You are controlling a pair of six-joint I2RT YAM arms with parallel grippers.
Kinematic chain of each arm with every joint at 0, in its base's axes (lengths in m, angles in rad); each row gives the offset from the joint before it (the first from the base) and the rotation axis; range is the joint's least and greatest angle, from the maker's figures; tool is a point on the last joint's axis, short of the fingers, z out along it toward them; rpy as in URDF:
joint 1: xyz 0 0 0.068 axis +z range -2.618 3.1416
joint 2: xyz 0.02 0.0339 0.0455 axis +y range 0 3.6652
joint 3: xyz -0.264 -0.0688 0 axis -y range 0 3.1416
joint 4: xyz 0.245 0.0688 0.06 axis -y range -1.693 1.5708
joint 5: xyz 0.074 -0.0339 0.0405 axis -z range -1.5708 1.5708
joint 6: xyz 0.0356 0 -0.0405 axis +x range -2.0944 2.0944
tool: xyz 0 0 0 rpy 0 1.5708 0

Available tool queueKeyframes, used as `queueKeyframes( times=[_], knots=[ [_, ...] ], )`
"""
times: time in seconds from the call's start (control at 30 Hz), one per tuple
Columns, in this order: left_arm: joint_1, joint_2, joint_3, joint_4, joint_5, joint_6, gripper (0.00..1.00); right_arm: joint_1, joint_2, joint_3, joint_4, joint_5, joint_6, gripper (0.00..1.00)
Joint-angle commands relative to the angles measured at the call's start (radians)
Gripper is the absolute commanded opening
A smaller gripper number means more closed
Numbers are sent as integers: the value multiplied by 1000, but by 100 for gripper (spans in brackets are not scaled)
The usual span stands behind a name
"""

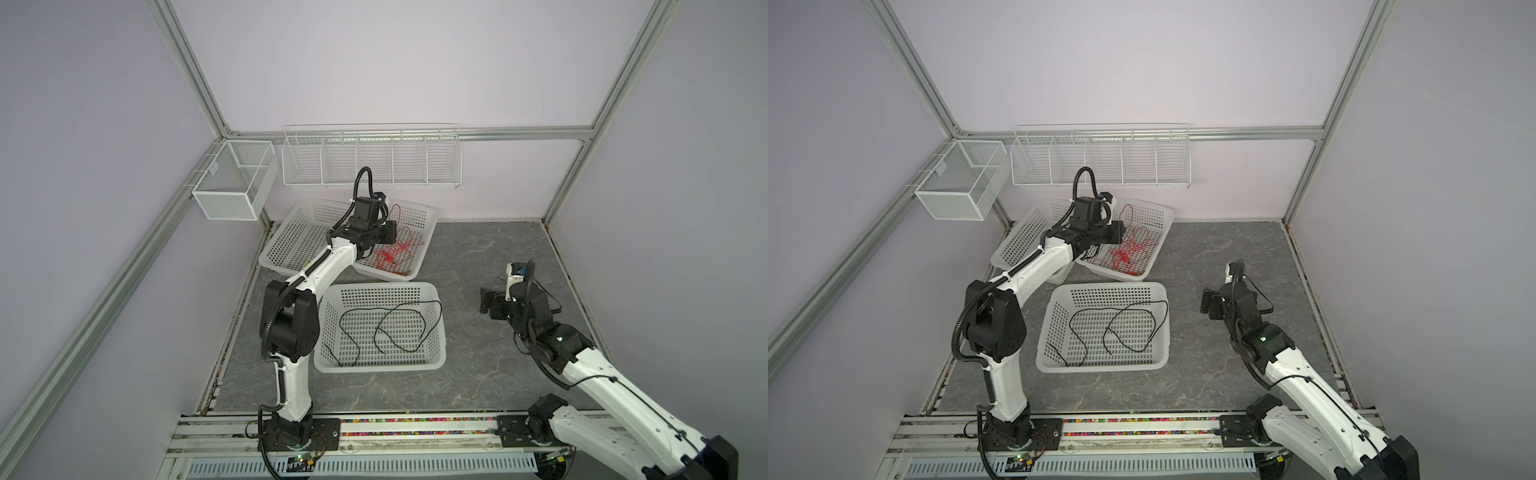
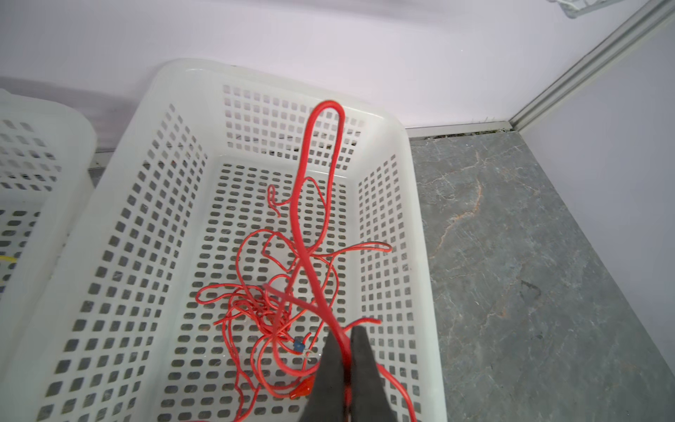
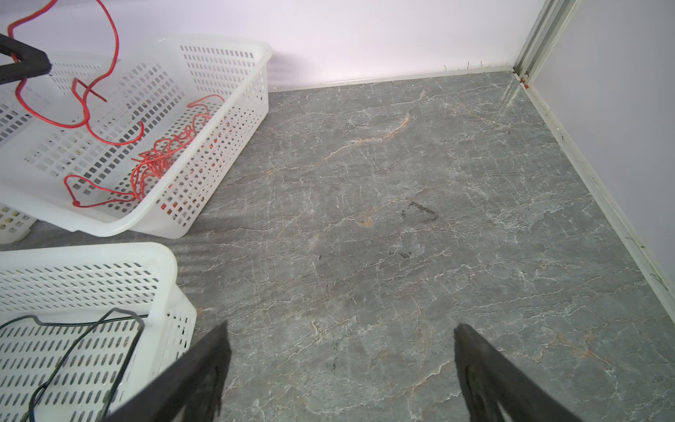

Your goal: Untangle the cables

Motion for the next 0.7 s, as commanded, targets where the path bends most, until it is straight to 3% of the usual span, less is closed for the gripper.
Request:
queueKeyframes(
  times=[0.0,0.3,0.37,0.67],
  knots=[
    [-10,52,34,-50,-66,24,0,-4,-18,-22,15,5,15,96],
    [-10,194,144,-167,-155,53,1,-5,-14,-23,9,4,21,96],
    [-10,204,154,-180,-161,58,18,-4,-13,-23,10,5,19,97],
    [-11,161,135,-172,-161,83,60,-4,8,-30,27,-1,18,97]
  ],
)
